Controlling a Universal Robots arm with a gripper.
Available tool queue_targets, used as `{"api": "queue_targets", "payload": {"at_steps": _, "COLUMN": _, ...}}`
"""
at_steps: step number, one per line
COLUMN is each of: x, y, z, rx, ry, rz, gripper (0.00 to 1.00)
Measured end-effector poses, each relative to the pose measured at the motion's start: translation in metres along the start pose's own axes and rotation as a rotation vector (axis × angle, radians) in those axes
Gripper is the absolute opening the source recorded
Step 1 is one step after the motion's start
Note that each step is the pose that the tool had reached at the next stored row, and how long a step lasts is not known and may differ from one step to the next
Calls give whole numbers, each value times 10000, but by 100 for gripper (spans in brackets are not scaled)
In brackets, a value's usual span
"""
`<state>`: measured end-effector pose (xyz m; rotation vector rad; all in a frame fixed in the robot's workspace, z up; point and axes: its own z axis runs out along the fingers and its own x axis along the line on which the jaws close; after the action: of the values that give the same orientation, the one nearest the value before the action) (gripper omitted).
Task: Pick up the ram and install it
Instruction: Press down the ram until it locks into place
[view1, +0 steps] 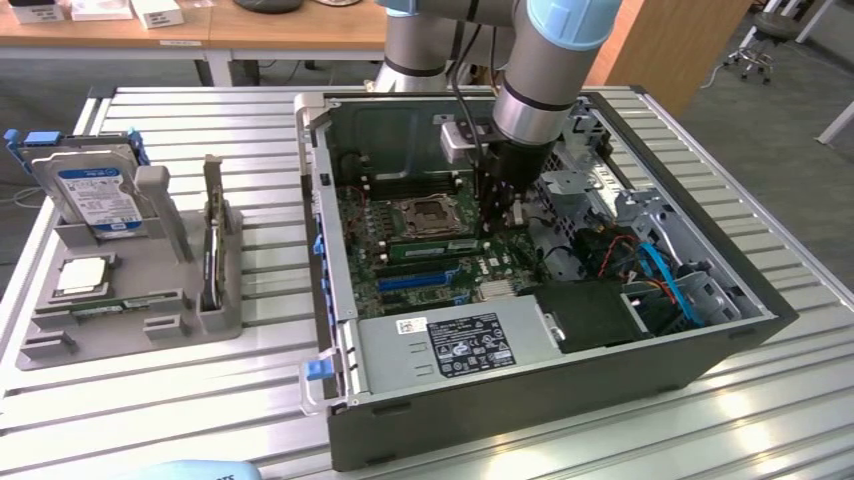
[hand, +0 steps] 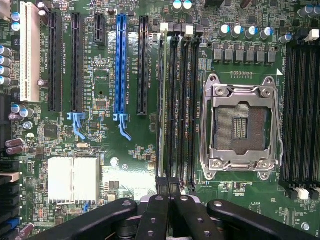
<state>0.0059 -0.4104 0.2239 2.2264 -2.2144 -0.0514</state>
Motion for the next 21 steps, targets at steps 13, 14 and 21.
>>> {"api": "queue_targets", "payload": {"at_steps": 13, "x": 0, "y": 0, "z": 7, "rx": 2, "ry": 0, "rz": 0, "gripper": 10}}
{"api": "queue_targets", "payload": {"at_steps": 14, "x": 0, "y": 0, "z": 7, "rx": 2, "ry": 0, "rz": 0, "gripper": 10}}
{"api": "queue_targets", "payload": {"at_steps": 21, "x": -2, "y": 1, "z": -72, "rx": -3, "ry": 0, "rz": 0, "gripper": 10}}
